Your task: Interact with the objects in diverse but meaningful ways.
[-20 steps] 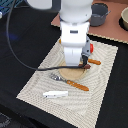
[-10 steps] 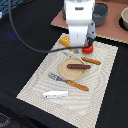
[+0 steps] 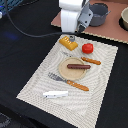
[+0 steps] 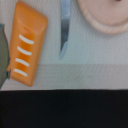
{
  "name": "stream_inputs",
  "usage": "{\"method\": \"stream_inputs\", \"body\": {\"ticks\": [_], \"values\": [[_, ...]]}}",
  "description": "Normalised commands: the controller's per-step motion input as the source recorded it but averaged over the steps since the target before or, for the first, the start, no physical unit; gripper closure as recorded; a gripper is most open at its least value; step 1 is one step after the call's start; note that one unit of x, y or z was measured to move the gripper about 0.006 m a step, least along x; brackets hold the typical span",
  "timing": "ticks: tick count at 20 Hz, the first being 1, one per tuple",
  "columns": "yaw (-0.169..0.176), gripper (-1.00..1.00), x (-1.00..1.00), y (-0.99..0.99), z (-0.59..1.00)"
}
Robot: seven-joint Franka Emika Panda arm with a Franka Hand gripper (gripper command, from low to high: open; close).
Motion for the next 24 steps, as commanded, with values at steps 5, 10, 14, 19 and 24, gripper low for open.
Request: {"method": "stream_inputs", "body": {"ticks": [5,10,14,19,24], "values": [[-0.070,-1.00,-0.47,0.27,-0.21],[-0.065,-1.00,-0.12,0.20,-0.31],[-0.066,-1.00,-0.05,0.18,-0.45],[-0.057,-1.00,-0.06,0.20,-0.51],[-0.054,-1.00,-0.12,0.25,-0.48]]}}
